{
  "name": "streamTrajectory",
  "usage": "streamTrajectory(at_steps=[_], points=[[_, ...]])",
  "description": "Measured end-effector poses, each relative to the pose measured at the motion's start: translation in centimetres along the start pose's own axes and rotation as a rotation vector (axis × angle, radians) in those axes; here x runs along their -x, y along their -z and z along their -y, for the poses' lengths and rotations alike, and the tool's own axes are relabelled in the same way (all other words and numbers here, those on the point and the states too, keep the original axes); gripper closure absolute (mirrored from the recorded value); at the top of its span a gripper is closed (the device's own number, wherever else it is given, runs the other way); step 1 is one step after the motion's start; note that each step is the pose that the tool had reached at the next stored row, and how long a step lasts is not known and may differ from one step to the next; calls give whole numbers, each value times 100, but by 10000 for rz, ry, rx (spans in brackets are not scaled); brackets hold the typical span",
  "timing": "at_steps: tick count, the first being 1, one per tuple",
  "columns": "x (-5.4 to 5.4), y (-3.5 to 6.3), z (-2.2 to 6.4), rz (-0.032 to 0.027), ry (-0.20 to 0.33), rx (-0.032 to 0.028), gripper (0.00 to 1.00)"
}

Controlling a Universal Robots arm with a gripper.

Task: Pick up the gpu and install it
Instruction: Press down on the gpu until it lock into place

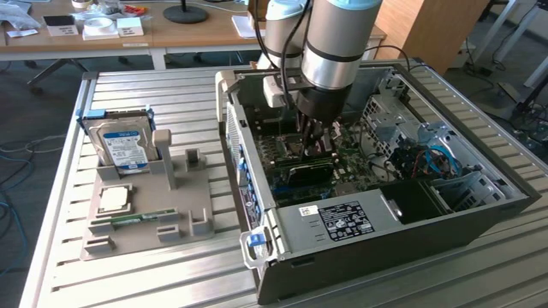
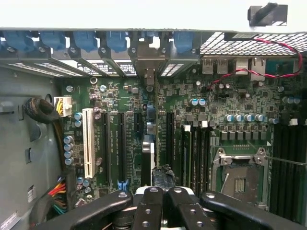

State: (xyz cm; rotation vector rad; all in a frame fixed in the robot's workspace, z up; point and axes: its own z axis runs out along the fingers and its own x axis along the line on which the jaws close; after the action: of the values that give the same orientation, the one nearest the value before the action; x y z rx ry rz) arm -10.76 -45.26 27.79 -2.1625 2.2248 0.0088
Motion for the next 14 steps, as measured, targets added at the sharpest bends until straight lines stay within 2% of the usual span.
streamTrajectory(at_steps=[14], points=[[-7, -61, -4, 0, 0, -2, 89]])
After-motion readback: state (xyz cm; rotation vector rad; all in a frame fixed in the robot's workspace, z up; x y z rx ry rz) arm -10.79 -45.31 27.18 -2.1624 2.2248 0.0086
